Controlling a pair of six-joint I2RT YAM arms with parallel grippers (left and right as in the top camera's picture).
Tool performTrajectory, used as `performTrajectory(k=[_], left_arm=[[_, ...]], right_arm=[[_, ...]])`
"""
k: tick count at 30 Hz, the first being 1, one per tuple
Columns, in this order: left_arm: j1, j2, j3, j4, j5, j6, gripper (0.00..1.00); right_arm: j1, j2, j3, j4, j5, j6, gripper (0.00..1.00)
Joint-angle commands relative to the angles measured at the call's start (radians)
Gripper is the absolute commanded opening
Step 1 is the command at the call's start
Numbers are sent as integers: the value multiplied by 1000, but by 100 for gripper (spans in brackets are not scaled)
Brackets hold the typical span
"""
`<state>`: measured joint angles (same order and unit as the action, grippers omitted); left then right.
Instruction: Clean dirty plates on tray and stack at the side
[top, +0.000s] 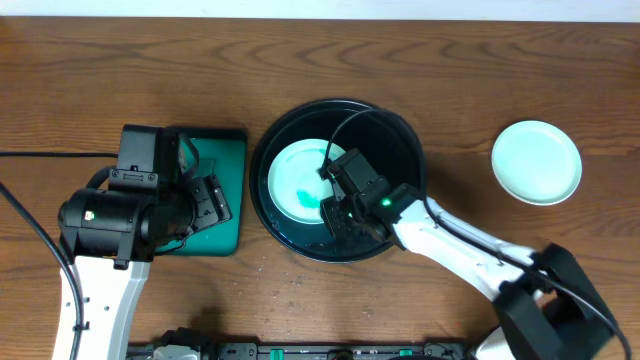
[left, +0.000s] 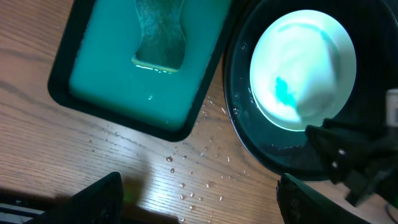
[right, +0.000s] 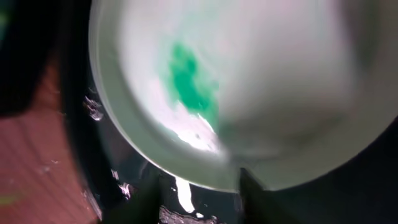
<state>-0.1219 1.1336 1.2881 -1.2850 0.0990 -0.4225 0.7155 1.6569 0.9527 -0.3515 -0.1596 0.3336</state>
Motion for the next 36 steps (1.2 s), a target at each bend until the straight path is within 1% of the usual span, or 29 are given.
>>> performTrajectory(k=[1,3,5,10,13,17,20,22,23,28,33,36], left_arm=[[-4,4,-9,-5,-2,-9,79],[-4,4,-9,-5,-2,-8,79],[-4,4,-9,-4,-2,-8,79],[-4,4,-9,0,-2,-9,79],[-4,4,-9,0,-2,-9,79],[-4,4,-9,0,-2,-9,79],[-4,4,-9,-1,-2,-9,79],[-4,4,-9,0,-2,-9,79],[-4,4,-9,0,-2,-9,79],[-4,4,-9,-1,-2,-9,79],[-4,4,-9,5,-2,-9,79],[-4,4,-9,11,-2,-9,79]], right_arm=[[-31,-81,1,27,79,23,54],[-64,-88,3,74,98,-8,69],[-107,-82,9,126,61,-117,73],[-232,-30,84,151,-67,-367,72],[-264,2,128,156,-83,-422,72],[-292,77,200,169,-141,-437,71],[-293,149,243,179,-184,-436,67],[-291,194,267,177,-211,-435,63],[-289,212,274,177,-216,-431,60],[-287,307,291,183,-216,-374,58],[-287,353,291,184,-245,-372,55],[-287,354,291,183,-249,-372,49]])
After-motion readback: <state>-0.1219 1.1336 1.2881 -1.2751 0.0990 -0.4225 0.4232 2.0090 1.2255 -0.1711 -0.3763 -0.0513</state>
